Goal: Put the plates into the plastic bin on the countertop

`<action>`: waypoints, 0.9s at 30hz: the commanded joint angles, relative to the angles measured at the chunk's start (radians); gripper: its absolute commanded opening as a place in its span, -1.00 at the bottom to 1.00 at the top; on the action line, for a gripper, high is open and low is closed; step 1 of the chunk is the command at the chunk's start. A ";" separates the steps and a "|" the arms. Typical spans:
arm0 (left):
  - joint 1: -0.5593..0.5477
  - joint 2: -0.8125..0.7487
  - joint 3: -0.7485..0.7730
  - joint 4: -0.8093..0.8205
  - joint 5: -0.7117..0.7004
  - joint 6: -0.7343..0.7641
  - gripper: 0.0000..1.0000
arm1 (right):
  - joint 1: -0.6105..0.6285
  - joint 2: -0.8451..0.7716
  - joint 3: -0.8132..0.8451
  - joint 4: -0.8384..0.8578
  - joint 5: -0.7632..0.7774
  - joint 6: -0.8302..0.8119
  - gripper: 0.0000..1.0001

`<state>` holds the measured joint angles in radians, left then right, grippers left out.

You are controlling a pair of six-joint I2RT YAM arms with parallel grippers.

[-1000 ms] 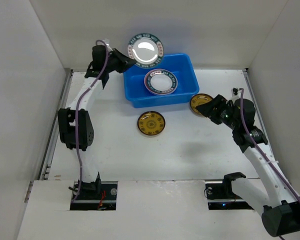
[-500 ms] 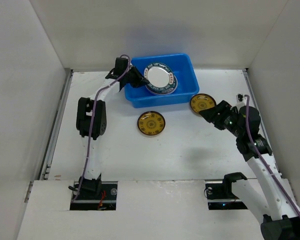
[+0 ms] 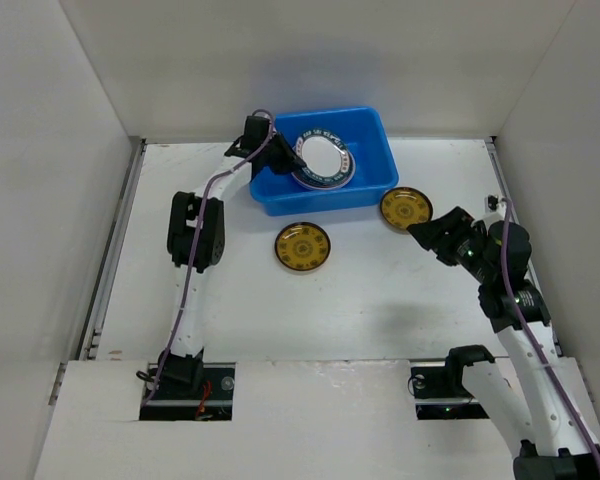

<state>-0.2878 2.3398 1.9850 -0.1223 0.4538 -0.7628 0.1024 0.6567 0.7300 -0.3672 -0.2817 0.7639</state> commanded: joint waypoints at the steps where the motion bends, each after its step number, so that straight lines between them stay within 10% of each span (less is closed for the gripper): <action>1: 0.000 -0.005 0.061 0.024 -0.024 0.036 -0.85 | -0.011 -0.012 -0.011 0.007 -0.008 0.002 0.37; 8: 0.000 0.018 0.090 0.012 -0.035 0.054 -0.74 | -0.011 -0.015 -0.018 0.014 -0.010 0.002 0.38; 20: -0.009 -0.008 0.138 -0.049 -0.078 0.135 0.54 | -0.010 -0.014 -0.026 0.040 -0.011 0.005 0.38; 27: -0.029 -0.072 0.143 -0.108 -0.156 0.236 0.89 | -0.005 -0.008 -0.024 0.054 -0.011 0.006 0.38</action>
<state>-0.3000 2.3810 2.0895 -0.2043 0.3458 -0.6052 0.0975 0.6548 0.7040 -0.3729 -0.2855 0.7643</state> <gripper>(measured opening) 0.938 0.690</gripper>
